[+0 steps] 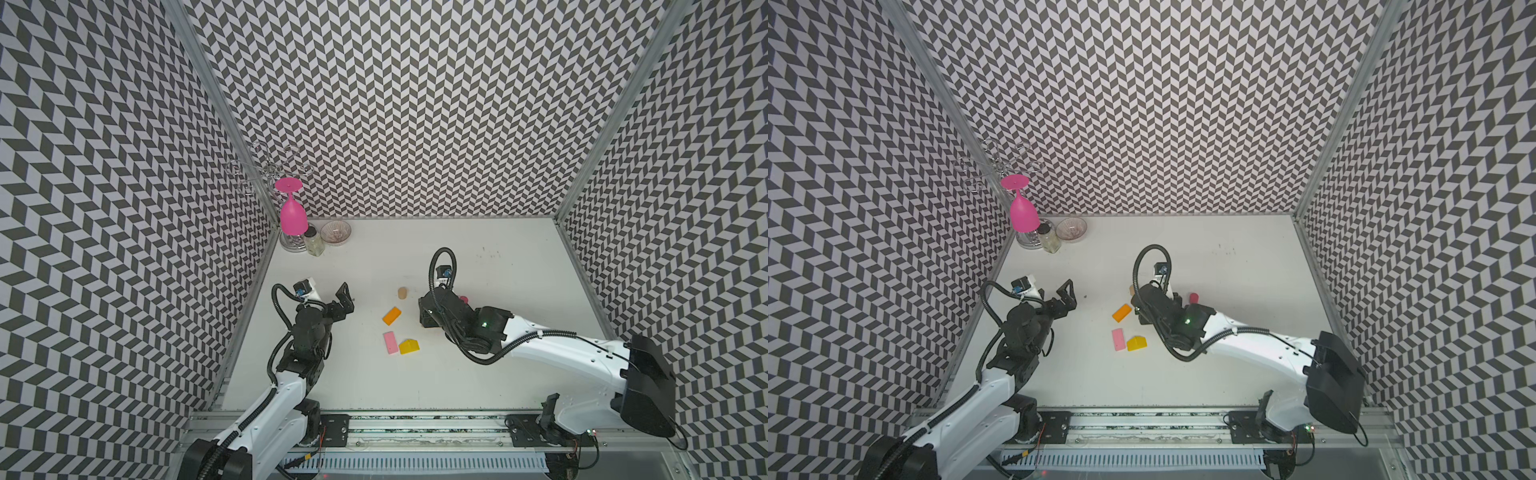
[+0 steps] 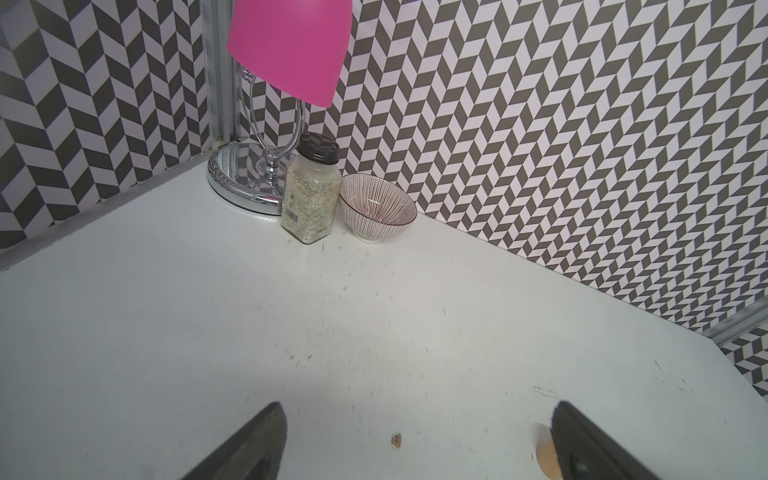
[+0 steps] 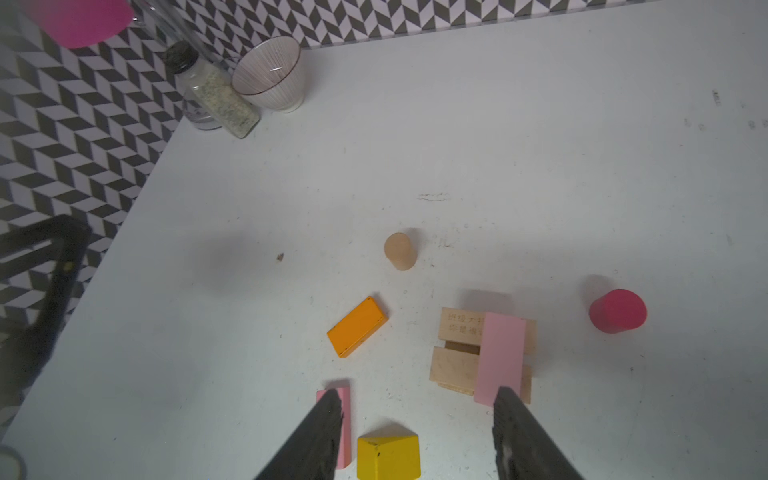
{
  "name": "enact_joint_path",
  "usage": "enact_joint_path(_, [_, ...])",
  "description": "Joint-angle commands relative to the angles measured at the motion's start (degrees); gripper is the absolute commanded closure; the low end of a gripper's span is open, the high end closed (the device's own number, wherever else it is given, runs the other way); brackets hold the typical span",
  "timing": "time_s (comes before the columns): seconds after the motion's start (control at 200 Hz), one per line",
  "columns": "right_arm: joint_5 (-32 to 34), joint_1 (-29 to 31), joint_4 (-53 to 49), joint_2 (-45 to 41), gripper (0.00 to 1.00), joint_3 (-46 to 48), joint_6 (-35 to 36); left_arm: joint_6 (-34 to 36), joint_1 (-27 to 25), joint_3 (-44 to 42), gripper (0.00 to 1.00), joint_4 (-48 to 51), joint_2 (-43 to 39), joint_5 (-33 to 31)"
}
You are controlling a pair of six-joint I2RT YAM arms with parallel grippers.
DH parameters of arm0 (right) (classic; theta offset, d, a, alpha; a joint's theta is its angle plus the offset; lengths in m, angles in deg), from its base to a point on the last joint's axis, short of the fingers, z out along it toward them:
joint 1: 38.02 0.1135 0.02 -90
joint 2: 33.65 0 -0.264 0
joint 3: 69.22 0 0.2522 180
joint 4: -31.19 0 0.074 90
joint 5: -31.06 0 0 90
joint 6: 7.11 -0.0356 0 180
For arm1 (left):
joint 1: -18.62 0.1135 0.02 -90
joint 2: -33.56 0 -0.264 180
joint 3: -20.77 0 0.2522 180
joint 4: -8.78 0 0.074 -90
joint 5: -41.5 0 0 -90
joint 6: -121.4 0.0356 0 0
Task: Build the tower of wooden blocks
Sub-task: 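Open the right gripper and move it to the second pink block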
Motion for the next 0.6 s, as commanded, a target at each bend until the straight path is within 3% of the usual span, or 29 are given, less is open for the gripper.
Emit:
enact_joint_path(0.0, [-1.0, 1.7, 4.1, 3.3, 0.42, -1.3, 0.6, -0.5, -0.2, -0.5, 0.00, -0.9, -0.9, -0.8])
enact_joint_path(0.255, [-6.8, 4.2, 4.0, 17.8, 0.42, -10.4, 3.0, -2.3, 0.0, -0.2, 0.00, 1.0, -1.4, -4.8])
enact_joint_path(0.426, [-6.3, 7.5, 0.8, 25.7, 0.44, -15.5, 3.4, -2.9, 0.2, -0.2, 0.00, 1.9, -1.9, -5.9])
enact_joint_path(0.596, [-6.6, 7.7, 1.1, 29.6, 0.46, -14.8, 1.6, -3.1, 0.2, -0.9, 0.00, 2.0, -3.5, -6.3])
